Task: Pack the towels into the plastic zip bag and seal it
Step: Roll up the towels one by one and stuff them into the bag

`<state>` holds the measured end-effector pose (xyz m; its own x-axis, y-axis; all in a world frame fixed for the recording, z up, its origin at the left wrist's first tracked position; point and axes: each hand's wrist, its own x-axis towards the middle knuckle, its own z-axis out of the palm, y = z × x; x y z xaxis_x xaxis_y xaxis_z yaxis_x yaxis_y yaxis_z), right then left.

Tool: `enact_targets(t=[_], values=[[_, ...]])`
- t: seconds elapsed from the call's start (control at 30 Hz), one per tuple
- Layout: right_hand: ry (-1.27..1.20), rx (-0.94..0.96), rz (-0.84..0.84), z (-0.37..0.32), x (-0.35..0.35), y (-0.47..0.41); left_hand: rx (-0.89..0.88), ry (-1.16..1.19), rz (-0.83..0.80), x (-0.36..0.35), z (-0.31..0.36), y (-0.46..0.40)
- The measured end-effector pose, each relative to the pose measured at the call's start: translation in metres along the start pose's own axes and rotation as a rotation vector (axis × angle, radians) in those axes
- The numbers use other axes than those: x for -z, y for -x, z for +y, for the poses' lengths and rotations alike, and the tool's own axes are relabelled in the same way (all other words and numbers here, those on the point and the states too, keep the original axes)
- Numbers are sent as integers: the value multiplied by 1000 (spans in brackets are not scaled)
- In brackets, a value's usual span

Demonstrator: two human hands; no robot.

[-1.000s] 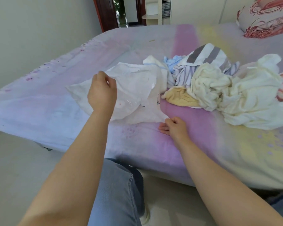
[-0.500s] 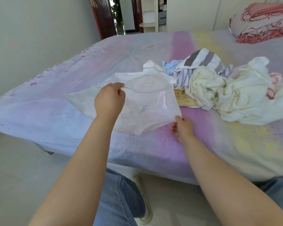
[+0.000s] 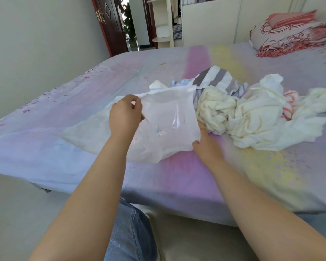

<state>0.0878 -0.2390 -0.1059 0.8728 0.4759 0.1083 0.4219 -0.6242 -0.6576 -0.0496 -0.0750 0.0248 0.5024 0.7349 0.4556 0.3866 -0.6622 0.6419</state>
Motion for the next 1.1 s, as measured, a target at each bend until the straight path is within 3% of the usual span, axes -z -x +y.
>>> enact_targets(t=[0.1,0.17,0.23,0.3,0.4,0.47,0.53,0.63,0.73,0.8,0.83,0.97,1.0,1.1], values=[[21,-39,-2,21,18,-8,51,110,-11,-14,15,-2],[-12,92,220,22,38,-8,32,119,-73,-29,26,2],[-46,246,556,25,66,-11,15,124,-119,-47,35,8],[69,265,695,37,94,-24,2,132,-140,-63,44,12],[302,-53,385,73,121,-44,-15,146,-178,-80,58,16],[390,-116,292,92,122,-42,-22,150,-198,-88,66,17],[380,28,433,100,119,-31,-29,167,-201,-94,71,18],[158,276,669,99,109,-4,-28,165,-207,-102,72,22],[27,617,776,85,95,31,-43,147,-230,-107,68,31],[-9,729,680,68,84,51,-64,116,-237,-106,63,36],[-21,691,610,60,78,58,-72,107,-239,-105,59,38],[-255,113,180,40,65,67,-92,115,-243,-91,43,42],[-187,5,62,43,64,64,-93,127,-242,-88,39,40],[171,-80,-116,52,57,59,-93,147,-264,-76,27,35]])
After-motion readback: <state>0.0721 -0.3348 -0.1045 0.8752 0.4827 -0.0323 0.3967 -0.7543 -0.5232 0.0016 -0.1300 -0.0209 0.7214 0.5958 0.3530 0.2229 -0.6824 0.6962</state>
